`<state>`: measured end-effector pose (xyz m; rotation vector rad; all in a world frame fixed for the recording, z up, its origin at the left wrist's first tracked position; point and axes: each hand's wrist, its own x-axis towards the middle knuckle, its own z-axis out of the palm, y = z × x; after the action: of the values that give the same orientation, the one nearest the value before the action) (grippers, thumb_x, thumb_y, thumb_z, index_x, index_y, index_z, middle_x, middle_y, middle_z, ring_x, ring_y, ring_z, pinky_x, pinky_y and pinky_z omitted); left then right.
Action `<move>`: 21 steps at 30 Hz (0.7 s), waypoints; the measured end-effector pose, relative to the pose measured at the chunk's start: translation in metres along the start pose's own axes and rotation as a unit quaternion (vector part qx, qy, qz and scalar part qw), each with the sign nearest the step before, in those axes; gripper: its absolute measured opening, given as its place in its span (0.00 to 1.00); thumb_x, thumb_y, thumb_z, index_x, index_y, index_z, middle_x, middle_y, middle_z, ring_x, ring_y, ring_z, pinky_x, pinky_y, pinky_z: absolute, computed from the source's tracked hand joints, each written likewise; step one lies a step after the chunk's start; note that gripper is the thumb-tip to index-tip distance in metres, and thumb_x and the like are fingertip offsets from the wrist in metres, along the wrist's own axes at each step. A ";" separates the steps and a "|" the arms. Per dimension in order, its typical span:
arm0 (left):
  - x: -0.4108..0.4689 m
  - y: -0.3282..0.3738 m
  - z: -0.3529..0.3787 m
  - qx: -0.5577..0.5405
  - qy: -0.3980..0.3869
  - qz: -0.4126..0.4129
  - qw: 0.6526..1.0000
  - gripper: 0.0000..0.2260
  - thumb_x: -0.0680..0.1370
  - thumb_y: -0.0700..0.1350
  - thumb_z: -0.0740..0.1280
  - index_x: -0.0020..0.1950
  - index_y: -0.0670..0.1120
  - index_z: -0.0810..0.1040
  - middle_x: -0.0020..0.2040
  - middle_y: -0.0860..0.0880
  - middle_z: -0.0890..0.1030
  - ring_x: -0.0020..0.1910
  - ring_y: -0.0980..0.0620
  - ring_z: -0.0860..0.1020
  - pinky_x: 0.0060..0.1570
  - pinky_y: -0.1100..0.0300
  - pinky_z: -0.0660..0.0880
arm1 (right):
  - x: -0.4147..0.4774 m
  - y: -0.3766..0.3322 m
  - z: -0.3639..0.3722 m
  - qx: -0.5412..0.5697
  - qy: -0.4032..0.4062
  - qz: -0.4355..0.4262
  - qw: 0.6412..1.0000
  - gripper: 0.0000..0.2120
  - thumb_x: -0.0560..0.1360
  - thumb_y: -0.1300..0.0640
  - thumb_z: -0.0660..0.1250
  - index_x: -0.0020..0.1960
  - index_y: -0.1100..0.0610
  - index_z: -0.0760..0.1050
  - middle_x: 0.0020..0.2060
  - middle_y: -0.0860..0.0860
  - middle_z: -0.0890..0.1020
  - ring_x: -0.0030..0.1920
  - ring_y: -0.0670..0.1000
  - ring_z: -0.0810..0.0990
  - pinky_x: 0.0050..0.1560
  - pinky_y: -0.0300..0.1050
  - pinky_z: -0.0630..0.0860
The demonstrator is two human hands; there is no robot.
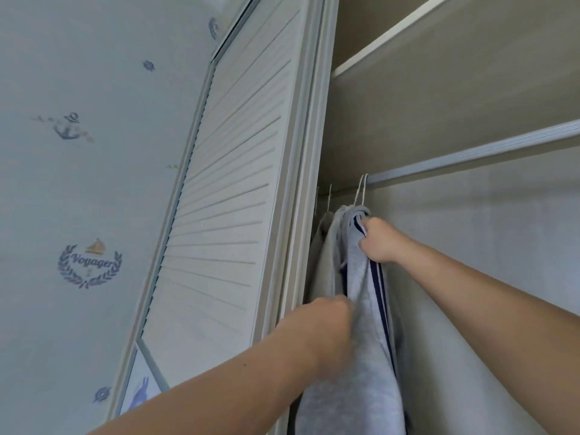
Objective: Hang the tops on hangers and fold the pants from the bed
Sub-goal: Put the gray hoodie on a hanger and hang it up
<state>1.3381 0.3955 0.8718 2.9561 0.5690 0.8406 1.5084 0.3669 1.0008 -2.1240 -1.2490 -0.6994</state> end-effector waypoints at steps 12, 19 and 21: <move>-0.040 -0.002 0.006 0.026 -0.018 -0.019 0.999 0.07 0.78 0.38 0.61 0.47 0.47 0.65 0.43 0.47 0.73 0.43 0.43 0.76 0.40 0.50 0.74 | -0.049 0.040 0.028 0.223 0.031 0.003 0.974 0.12 0.79 0.64 0.66 0.62 0.59 0.77 0.56 0.56 0.83 0.57 0.58 0.81 0.61 0.53 0.76; -0.141 -0.026 -0.020 0.045 0.056 0.003 0.997 0.08 0.81 0.51 0.60 0.57 0.51 0.71 0.54 0.52 0.75 0.52 0.50 0.75 0.50 0.52 0.76 | -0.147 0.003 0.022 0.184 0.054 -0.045 0.980 0.25 0.81 0.51 0.64 0.77 0.50 0.64 0.74 0.50 0.68 0.74 0.53 0.67 0.73 0.50 0.64; -0.180 -0.038 -0.030 0.082 0.064 -0.018 0.994 0.14 0.82 0.57 0.59 0.64 0.53 0.71 0.62 0.53 0.74 0.59 0.51 0.71 0.55 0.54 0.74 | -0.186 -0.023 0.024 0.192 0.037 -0.088 0.977 0.26 0.81 0.46 0.61 0.78 0.46 0.61 0.77 0.46 0.64 0.77 0.50 0.61 0.75 0.51 0.59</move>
<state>1.1678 0.3658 0.8018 3.0410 0.7298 1.0334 1.4120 0.2826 0.8624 -1.6762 -1.4142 -0.5507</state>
